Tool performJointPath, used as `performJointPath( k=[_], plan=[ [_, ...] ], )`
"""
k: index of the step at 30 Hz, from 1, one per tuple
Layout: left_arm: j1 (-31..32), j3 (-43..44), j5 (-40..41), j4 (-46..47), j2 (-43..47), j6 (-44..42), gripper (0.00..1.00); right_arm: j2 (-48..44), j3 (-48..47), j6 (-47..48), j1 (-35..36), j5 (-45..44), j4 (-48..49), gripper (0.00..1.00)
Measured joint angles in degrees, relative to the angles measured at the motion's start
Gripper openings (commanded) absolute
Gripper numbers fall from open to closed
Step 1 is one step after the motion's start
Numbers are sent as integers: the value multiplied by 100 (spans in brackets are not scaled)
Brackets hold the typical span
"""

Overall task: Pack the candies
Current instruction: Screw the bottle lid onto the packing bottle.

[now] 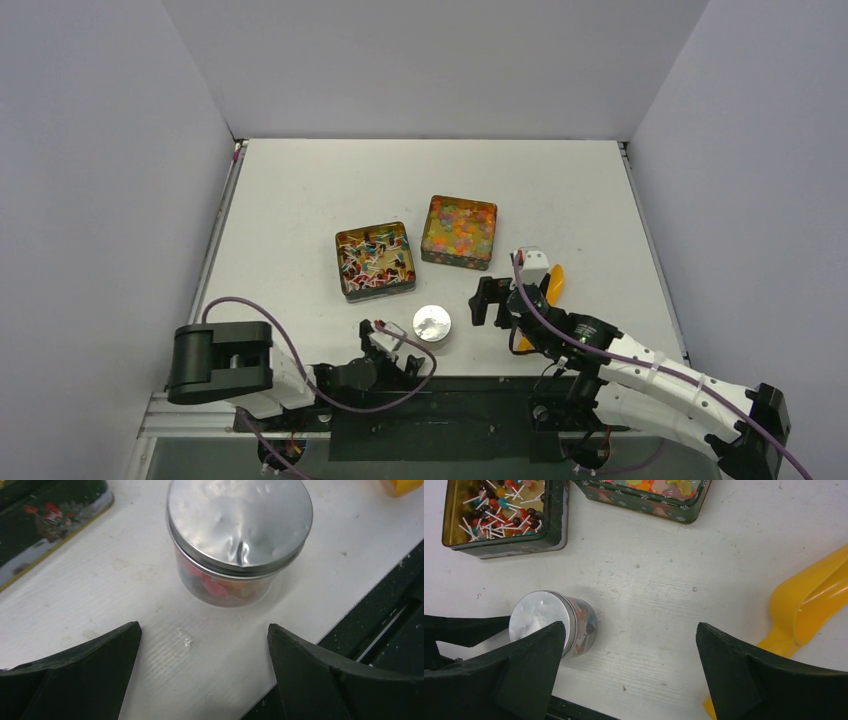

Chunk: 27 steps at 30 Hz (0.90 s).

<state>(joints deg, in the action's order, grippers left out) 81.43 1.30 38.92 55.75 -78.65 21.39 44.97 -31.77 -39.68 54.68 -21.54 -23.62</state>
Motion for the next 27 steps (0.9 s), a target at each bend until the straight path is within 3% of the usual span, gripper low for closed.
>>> performJointPath(
  k=[7, 10, 16, 27],
  plan=[
    [-105, 103, -455, 2404, -2100, -649, 96, 0, 72, 48, 0, 0, 118, 100],
    [-129, 328, -518, 2981, -2712, -872, 96, 2, 94, 76, 0, 2, 125, 100],
    [-146, 905, -557, 3191, -3309, -1110, 96, 4, 197, 177, 0, 2, 192, 100],
    [-424, 1377, -859, 3198, -3624, -1270, 96, 57, 251, 313, -35, -7, 284, 100]
  ],
)
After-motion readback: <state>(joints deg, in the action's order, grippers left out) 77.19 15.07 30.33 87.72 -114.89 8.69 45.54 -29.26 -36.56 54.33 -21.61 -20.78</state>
